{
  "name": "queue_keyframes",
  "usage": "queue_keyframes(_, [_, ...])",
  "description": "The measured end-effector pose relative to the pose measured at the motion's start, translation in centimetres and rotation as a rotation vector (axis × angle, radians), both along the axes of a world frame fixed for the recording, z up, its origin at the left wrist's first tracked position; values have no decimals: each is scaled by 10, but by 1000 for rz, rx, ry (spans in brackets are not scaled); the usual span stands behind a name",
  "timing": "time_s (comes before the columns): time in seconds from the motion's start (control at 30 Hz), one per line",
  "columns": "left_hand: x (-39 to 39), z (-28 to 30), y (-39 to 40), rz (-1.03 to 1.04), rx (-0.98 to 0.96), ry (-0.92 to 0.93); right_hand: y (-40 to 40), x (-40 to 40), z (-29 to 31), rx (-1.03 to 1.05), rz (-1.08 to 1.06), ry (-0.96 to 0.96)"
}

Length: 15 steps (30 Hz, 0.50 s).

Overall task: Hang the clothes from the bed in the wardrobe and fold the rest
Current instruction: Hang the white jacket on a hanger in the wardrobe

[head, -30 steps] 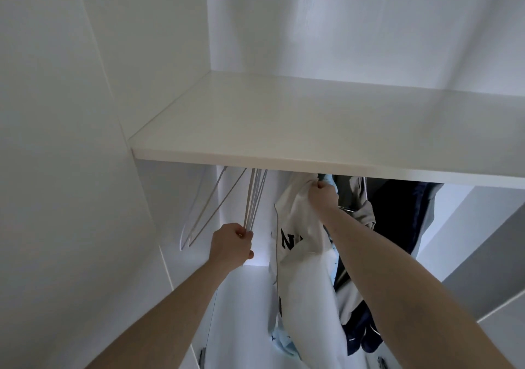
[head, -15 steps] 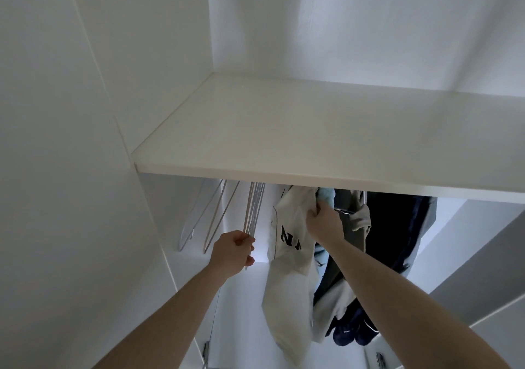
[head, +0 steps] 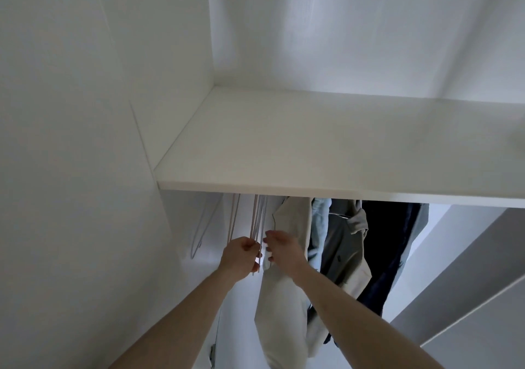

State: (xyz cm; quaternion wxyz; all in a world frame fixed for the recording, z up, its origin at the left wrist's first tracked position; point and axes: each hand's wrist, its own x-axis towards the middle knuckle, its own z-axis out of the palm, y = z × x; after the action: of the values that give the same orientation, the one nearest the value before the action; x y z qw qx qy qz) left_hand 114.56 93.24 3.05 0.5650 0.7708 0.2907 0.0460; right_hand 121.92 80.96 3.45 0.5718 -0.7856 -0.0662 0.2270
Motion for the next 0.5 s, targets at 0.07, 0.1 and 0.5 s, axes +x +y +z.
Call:
queue_keyframes(0.07, [0,-1,-1,11,-4,-7,6,3,3,25,4,66])
queue_keyframes(0.1, [-1,-1,-1,13,-6,-15,8,5,4,29,10,72])
queue_keyframes(0.5, [3,-4,11,154,11,42,-11,14,14,134,-96,70])
